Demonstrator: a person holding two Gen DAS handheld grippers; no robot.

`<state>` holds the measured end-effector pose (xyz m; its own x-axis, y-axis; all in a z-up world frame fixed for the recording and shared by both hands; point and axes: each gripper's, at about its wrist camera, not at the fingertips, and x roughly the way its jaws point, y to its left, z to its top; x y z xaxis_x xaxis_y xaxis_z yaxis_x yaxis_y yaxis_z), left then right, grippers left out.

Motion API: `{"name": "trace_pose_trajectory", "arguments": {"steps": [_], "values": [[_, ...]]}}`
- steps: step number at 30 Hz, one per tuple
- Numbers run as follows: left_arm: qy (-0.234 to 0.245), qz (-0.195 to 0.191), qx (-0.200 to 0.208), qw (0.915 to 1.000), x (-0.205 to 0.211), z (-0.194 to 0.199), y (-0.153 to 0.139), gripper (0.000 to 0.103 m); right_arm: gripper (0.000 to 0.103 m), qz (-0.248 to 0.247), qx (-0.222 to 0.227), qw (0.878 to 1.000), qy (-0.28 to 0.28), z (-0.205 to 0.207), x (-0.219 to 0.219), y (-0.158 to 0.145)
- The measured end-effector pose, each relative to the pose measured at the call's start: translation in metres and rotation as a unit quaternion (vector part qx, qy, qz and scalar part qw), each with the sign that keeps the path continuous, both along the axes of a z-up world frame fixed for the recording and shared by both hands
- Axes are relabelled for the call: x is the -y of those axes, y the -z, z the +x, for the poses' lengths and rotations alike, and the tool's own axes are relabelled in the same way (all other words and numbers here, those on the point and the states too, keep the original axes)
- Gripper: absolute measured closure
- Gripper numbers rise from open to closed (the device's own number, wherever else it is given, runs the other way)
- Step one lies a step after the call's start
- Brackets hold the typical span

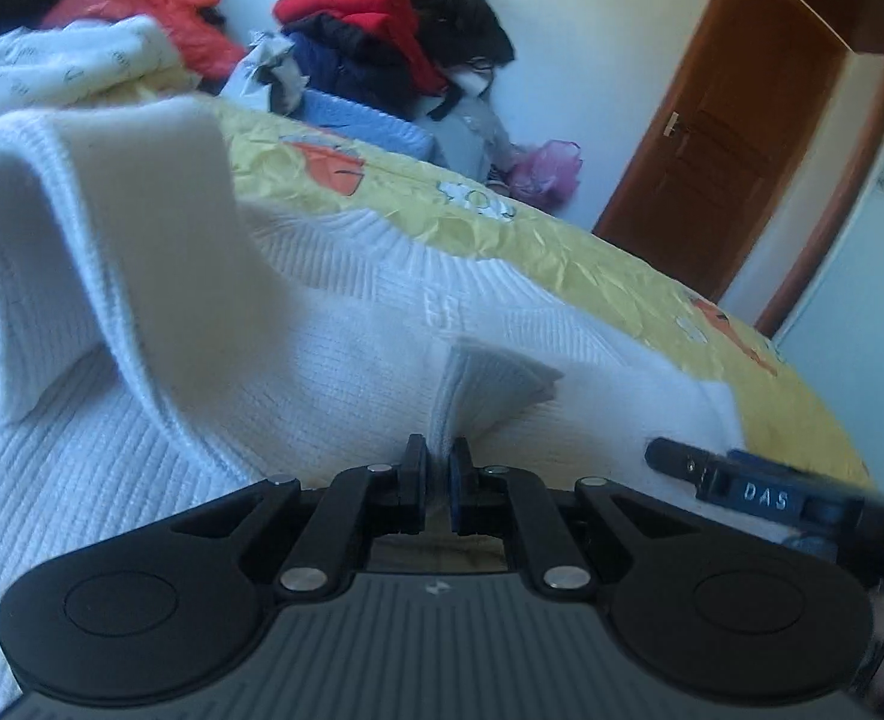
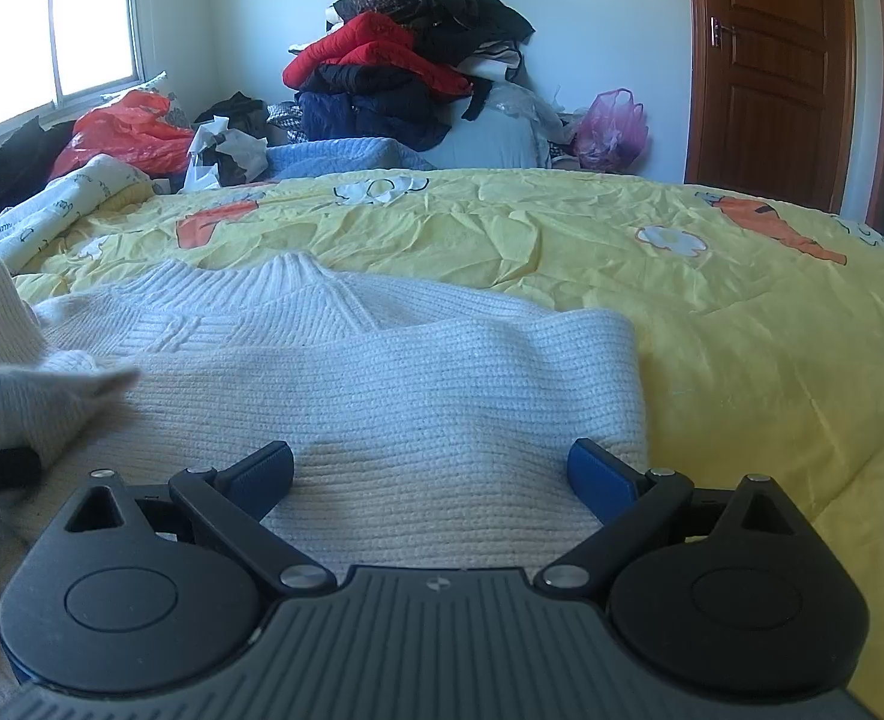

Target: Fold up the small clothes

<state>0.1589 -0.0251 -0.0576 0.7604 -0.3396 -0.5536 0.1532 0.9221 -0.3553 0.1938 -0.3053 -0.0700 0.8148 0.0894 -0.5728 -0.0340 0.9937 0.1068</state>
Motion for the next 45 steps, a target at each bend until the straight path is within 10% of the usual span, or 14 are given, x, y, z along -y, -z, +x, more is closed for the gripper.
{"name": "trace_pose_trajectory", "arguments": {"steps": [6,8,9,18,23,30,36,41,43,45], "values": [[0.038,-0.020,0.007,0.9990,-0.015,-0.021,-0.020,0.068,0.005,-0.003,-0.001,1.000,0.000,0.000,0.000,0.000],[0.032,0.003,0.042,0.9986,-0.022,-0.046,-0.025,0.026,0.005,-0.005,-0.002,1.000,0.000,0.000,-0.001,0.000],[0.026,0.017,0.060,0.9977,-0.023,-0.058,-0.028,0.022,0.005,-0.007,-0.002,1.000,0.000,0.001,-0.001,0.000],[-0.027,0.034,0.020,0.9989,-0.073,-0.093,0.001,0.022,0.015,-0.029,-0.012,0.999,0.002,0.004,-0.010,-0.010],[-0.034,0.005,0.022,0.9992,-0.079,-0.090,0.006,0.011,0.014,0.158,-0.054,0.984,-0.058,0.006,-0.025,-0.043],[-0.020,0.000,0.024,0.9995,-0.077,-0.089,0.006,0.005,0.029,0.214,-0.157,0.961,-0.084,0.040,-0.058,-0.030],[-0.017,-0.014,0.025,0.9994,-0.079,-0.089,0.006,0.002,0.063,0.224,-0.162,0.957,-0.089,0.042,-0.067,-0.031],[-0.017,-0.013,0.025,0.9995,-0.078,-0.090,0.006,0.001,0.063,0.220,-0.173,0.955,-0.099,0.043,-0.077,-0.026],[-0.017,-0.012,0.025,0.9995,-0.078,-0.090,0.006,0.001,0.088,0.221,-0.166,0.956,-0.098,0.042,-0.079,-0.026],[-0.017,-0.011,0.025,0.9995,-0.078,-0.090,0.005,0.001,0.089,0.245,-0.161,0.951,-0.102,0.042,-0.075,-0.026]]}}
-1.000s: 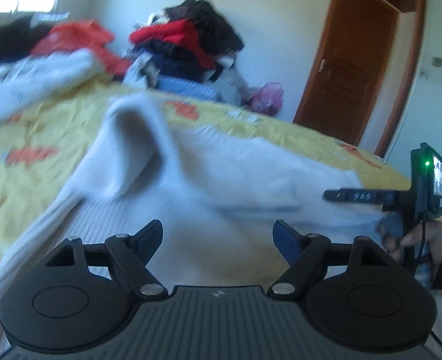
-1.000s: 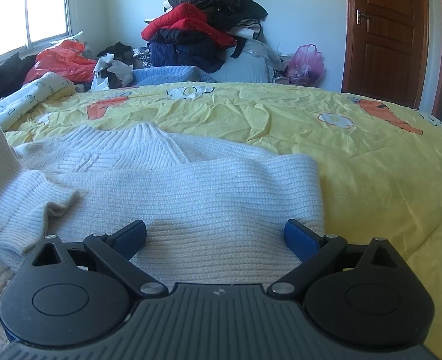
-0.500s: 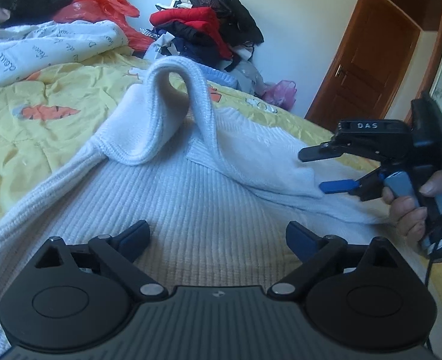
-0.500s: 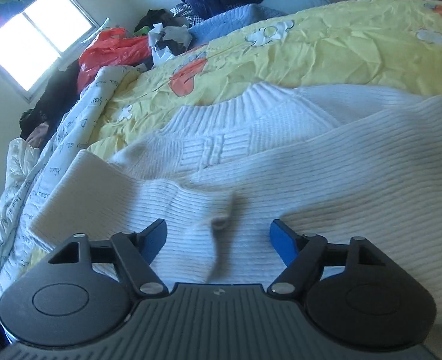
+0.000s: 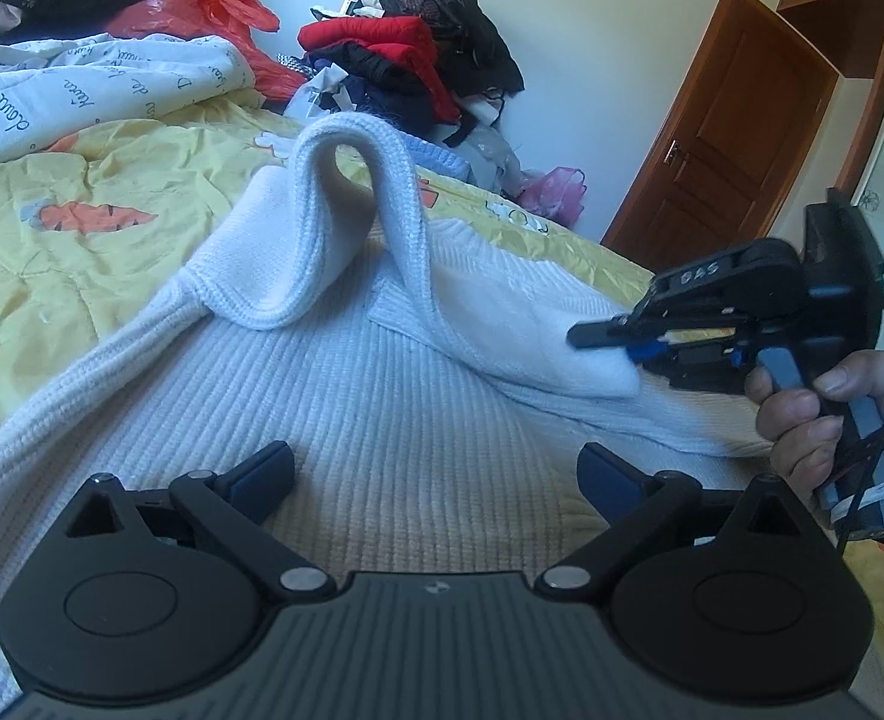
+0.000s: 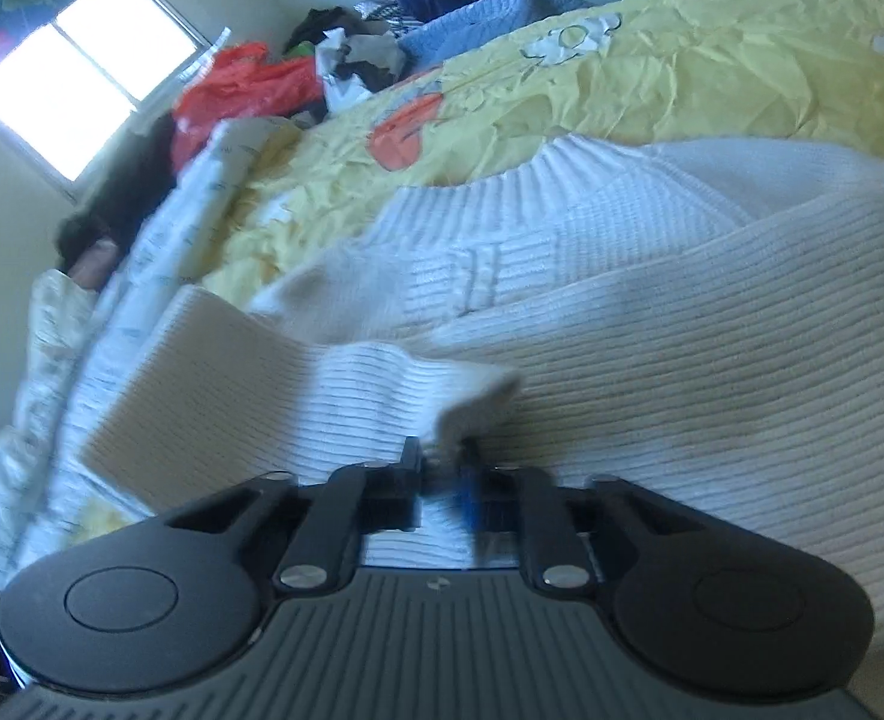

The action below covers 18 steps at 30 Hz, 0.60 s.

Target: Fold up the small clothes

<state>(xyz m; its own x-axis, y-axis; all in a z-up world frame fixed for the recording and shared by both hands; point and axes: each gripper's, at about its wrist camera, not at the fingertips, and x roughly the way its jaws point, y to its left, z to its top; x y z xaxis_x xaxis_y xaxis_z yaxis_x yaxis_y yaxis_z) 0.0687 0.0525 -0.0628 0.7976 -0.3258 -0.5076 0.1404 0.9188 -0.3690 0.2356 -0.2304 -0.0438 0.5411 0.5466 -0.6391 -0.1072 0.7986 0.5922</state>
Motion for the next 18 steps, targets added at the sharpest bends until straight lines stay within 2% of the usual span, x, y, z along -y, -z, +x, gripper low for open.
{"name": "trace_pose_trajectory", "arguments": {"steps": [5,10,18], "values": [[0.000,0.003,-0.001,1.0000,0.001,0.000,0.000,0.001,0.090,0.018,0.041,0.999,0.004,-0.006,0.012,-0.024],[0.001,0.005,-0.001,1.0000,0.002,0.001,0.000,0.000,0.090,-0.003,0.074,0.997,0.001,-0.009,0.038,-0.052],[0.001,0.010,-0.002,0.9999,0.003,0.001,0.000,0.000,0.090,-0.015,0.063,0.997,0.034,-0.020,0.084,-0.044]]}}
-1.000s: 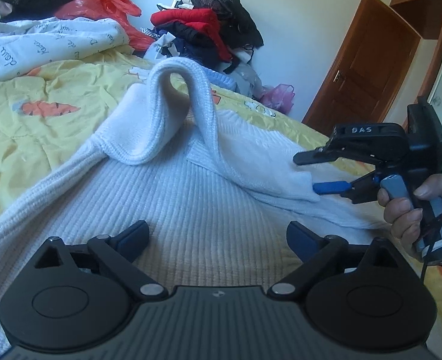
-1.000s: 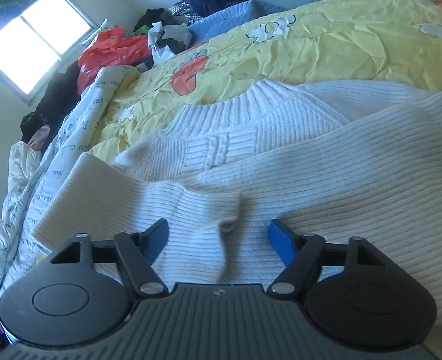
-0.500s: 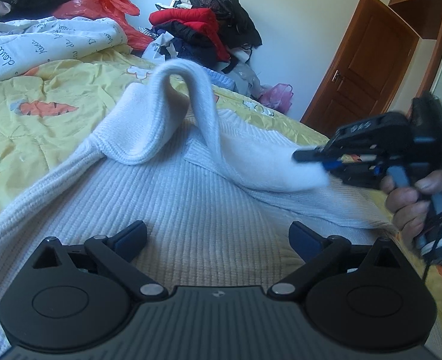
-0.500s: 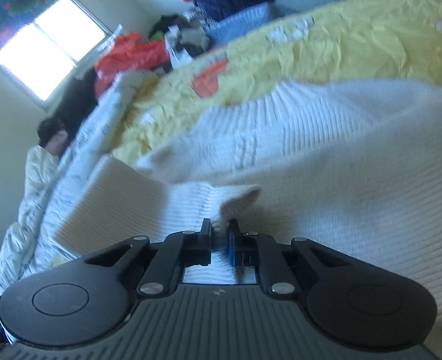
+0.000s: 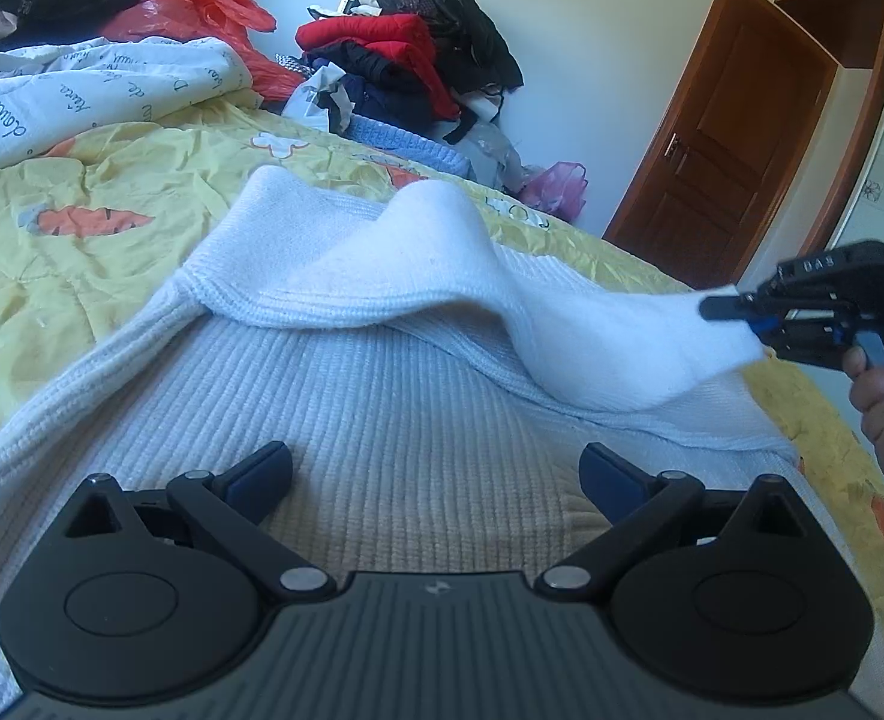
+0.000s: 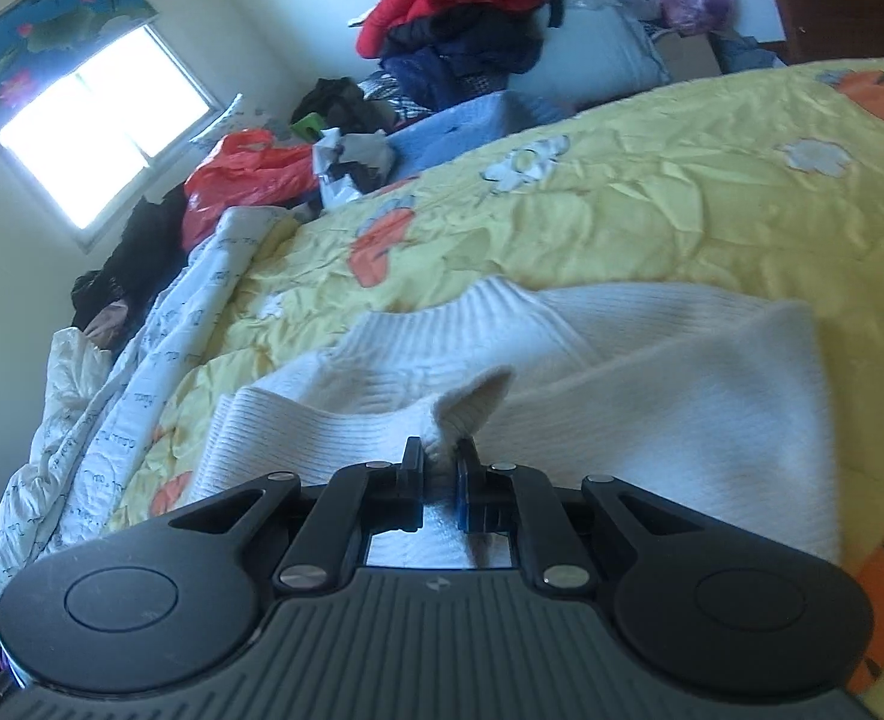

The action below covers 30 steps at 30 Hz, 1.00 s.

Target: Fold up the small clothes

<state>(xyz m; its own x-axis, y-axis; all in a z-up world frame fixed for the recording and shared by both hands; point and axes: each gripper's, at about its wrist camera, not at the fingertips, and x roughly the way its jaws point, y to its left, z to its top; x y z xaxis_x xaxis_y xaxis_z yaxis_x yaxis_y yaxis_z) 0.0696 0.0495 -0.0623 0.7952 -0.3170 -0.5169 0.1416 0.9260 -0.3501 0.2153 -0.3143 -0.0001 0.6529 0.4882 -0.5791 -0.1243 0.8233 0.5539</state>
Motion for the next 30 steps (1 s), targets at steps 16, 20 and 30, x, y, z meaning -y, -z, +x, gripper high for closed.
{"name": "trace_pose_trajectory", "arguments": {"steps": [16,20,30], "values": [[0.000,0.005,-0.001,1.0000,0.001,0.000,0.000,0.000,0.090,-0.018,-0.046,0.998,0.049,-0.011,0.033,0.050],[0.000,0.005,-0.001,1.0000,0.001,0.000,0.000,0.000,0.091,-0.010,-0.047,0.997,0.054,-0.012,0.035,0.055],[0.000,0.006,0.000,1.0000,0.001,0.001,0.000,0.000,0.095,0.015,-0.024,0.997,0.065,-0.027,0.049,0.043]]}}
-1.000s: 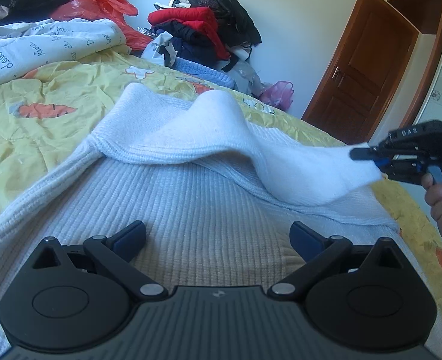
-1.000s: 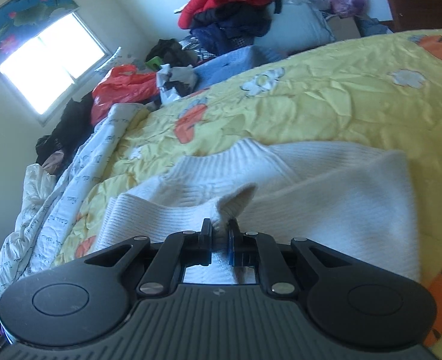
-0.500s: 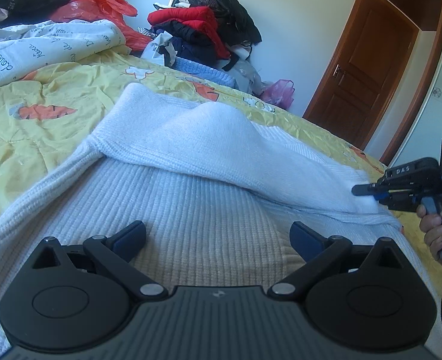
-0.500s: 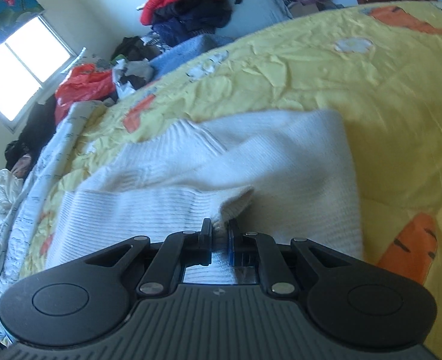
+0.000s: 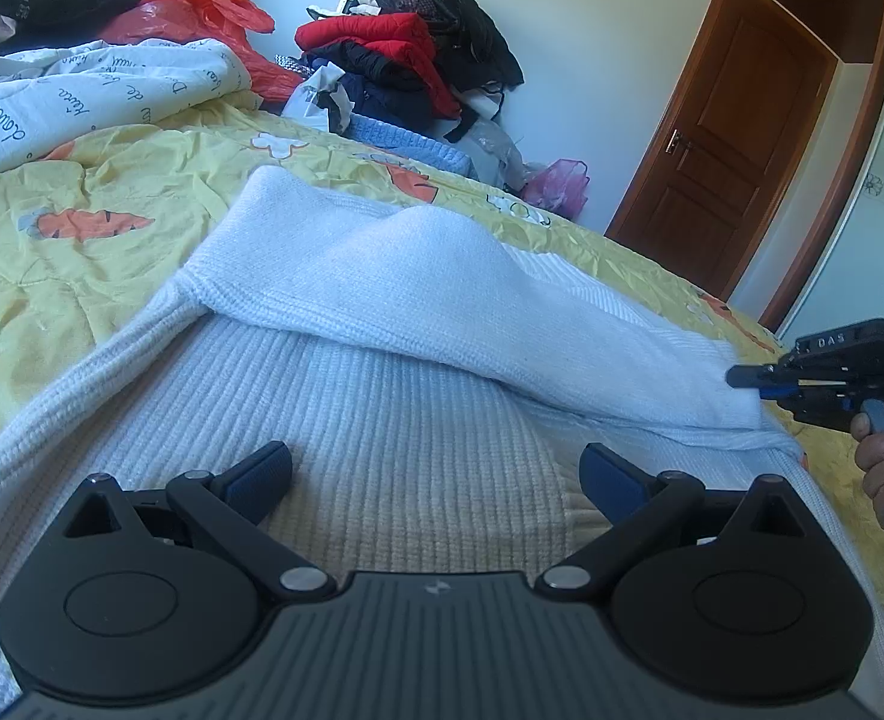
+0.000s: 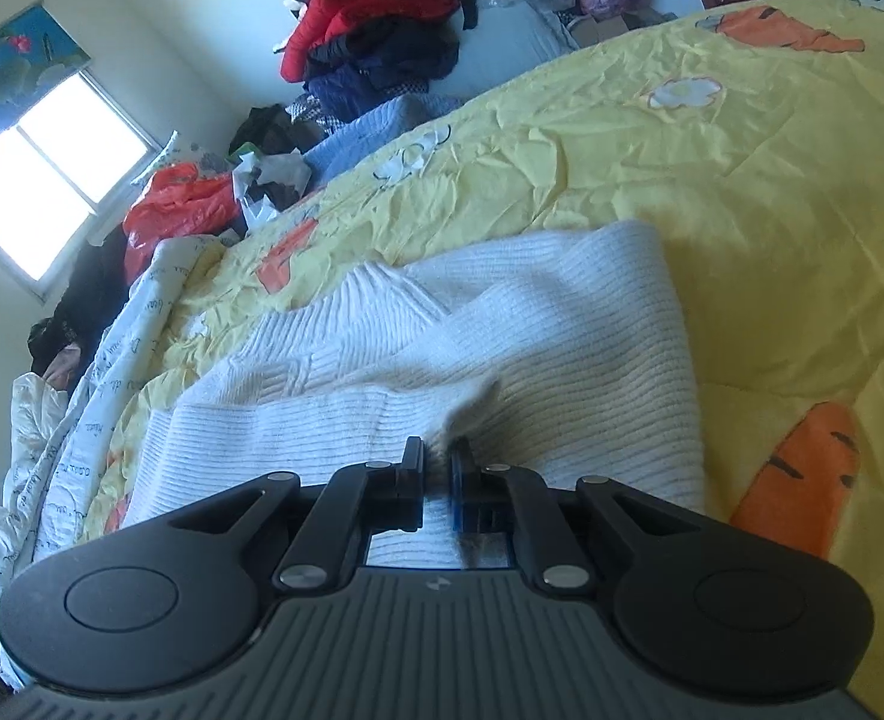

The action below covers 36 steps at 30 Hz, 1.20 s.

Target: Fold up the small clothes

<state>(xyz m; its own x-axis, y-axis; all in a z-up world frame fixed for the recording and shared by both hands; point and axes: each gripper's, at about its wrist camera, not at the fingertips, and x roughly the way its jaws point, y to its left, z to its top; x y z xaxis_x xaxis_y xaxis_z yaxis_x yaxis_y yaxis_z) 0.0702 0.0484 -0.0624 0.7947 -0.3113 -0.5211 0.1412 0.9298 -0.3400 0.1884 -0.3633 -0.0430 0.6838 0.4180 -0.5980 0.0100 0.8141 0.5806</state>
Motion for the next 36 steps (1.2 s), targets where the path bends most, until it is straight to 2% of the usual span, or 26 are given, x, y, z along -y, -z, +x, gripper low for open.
{"name": "trace_pose_trajectory", "arguments": {"steps": [6,8,10,12,14,15,16,17,18,20,22,23,25,26,27,30,36], "values": [[0.000,0.001,0.000,1.0000,0.000,0.000,0.000,0.000,0.097,-0.003,-0.010,1.000,0.026,-0.005,0.017,0.007],[0.000,0.002,0.000,1.0000,0.000,0.000,0.000,0.000,0.087,0.004,-0.006,1.000,0.027,-0.009,0.018,0.006],[-0.004,0.009,-0.002,1.0000,0.001,0.000,-0.001,0.000,0.085,0.017,-0.003,0.999,0.029,-0.015,0.016,0.002],[-0.033,0.047,-0.002,0.9983,0.011,-0.003,-0.010,0.000,0.084,0.021,0.013,0.999,0.024,-0.025,0.008,-0.006],[-0.035,0.078,0.021,0.9961,0.026,-0.005,-0.019,0.000,0.083,0.010,0.030,0.999,0.014,-0.037,-0.005,-0.014],[-0.030,0.089,0.027,0.9952,0.035,-0.003,-0.022,0.000,0.076,-0.009,0.042,0.999,0.006,-0.045,-0.017,-0.018],[-0.024,0.100,0.027,0.9944,0.044,-0.001,-0.023,0.000,0.063,-0.027,0.051,0.998,0.003,-0.051,-0.026,-0.020],[-0.013,0.111,0.023,0.9935,0.054,0.003,-0.023,0.000,0.058,-0.048,0.062,0.997,-0.001,-0.057,-0.038,-0.022],[0.001,0.124,0.020,0.9921,0.064,0.006,-0.022,0.000,0.048,-0.074,0.073,0.995,-0.009,-0.063,-0.052,-0.020],[0.023,0.159,0.006,0.9870,0.079,0.011,-0.015,0.000,0.045,-0.126,0.082,0.988,-0.026,-0.072,-0.075,-0.013],[0.036,0.201,-0.029,0.9785,0.091,0.019,-0.001,0.000,0.033,-0.160,0.062,0.985,-0.030,-0.074,-0.091,0.001],[0.035,0.201,-0.022,0.9788,0.090,0.017,-0.001,0.000,0.032,-0.170,0.051,0.984,-0.027,-0.075,-0.095,0.008],[0.038,0.198,-0.025,0.9793,0.088,0.017,0.000,0.000,0.017,-0.186,0.077,0.979,-0.017,-0.088,-0.102,0.016],[0.039,0.196,-0.025,0.9796,0.086,0.017,0.000,0.000,0.013,-0.197,0.078,0.977,-0.018,-0.092,-0.107,0.018],[0.040,0.198,-0.024,0.9791,0.086,0.017,0.000,0.000,0.005,-0.205,0.081,0.975,-0.020,-0.096,-0.112,0.019],[0.039,0.194,-0.023,0.9800,0.084,0.015,0.000,0.000,0.002,-0.208,0.080,0.975,-0.005,-0.105,-0.118,0.022],[0.040,0.195,-0.023,0.9797,0.088,0.015,0.001,0.000,0.001,-0.263,0.075,0.962,-0.009,-0.118,-0.131,0.026]]}}
